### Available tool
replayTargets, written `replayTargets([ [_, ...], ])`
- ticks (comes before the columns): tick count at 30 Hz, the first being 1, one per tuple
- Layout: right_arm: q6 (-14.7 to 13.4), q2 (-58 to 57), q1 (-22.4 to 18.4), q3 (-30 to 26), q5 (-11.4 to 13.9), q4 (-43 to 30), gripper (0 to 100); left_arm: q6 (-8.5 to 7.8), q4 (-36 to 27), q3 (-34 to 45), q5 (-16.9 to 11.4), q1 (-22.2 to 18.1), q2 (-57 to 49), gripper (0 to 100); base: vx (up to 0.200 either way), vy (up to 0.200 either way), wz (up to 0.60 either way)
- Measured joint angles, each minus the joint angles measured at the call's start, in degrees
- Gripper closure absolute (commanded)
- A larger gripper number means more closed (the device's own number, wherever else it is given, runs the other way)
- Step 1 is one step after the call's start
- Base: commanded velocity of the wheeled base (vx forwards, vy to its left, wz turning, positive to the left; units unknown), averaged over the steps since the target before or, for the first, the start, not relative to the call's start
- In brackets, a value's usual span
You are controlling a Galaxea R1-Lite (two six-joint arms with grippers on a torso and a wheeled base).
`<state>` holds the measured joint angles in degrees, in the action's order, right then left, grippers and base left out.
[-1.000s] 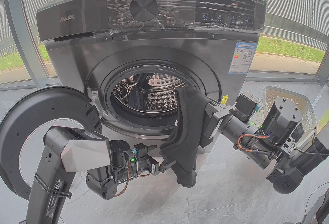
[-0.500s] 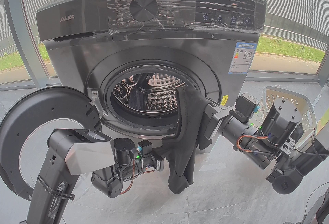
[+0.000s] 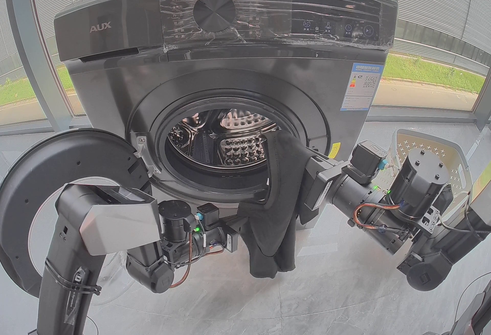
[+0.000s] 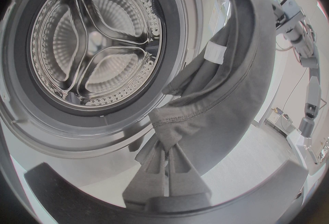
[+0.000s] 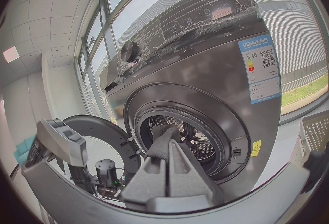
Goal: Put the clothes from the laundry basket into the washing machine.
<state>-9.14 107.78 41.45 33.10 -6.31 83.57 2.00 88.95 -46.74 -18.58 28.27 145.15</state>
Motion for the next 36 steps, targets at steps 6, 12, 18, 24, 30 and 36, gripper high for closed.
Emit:
replayTargets([
  [6, 0.0, 0.0, -0.4, 0.0, 0.1, 0.0, 100, -0.04, 0.0, 6.9, 0.0, -1.9, -7.0, 100, 0.000, 0.000, 0.00],
  [12, 0.0, 0.0, -0.7, -0.1, 0.2, 0.0, 100, 0.18, 0.0, 14.5, 0.0, -4.9, -16.6, 100, 0.000, 0.000, 0.00],
  [18, -0.1, -0.2, -0.7, -0.5, 1.0, 0.4, 100, 0.62, 0.0, 24.1, -0.4, -8.5, -30.1, 100, 0.000, 0.000, 0.00],
  [24, -0.3, 0.0, -0.5, -1.7, 2.1, 2.8, 100, 2.40, 0.0, 31.2, -0.5, -11.8, -39.8, 100, 0.000, 0.000, 0.00],
  [30, -0.3, 0.8, -0.2, -3.7, 2.3, 3.7, 100, 3.85, 0.0, 31.4, -0.5, -15.2, -44.7, 100, 0.000, 0.000, 0.00],
  [36, 0.0, 1.2, -0.4, -5.9, 2.2, 3.8, 100, 4.24, -0.1, 30.6, -0.7, -16.0, -49.4, 100, 0.000, 0.000, 0.00],
])
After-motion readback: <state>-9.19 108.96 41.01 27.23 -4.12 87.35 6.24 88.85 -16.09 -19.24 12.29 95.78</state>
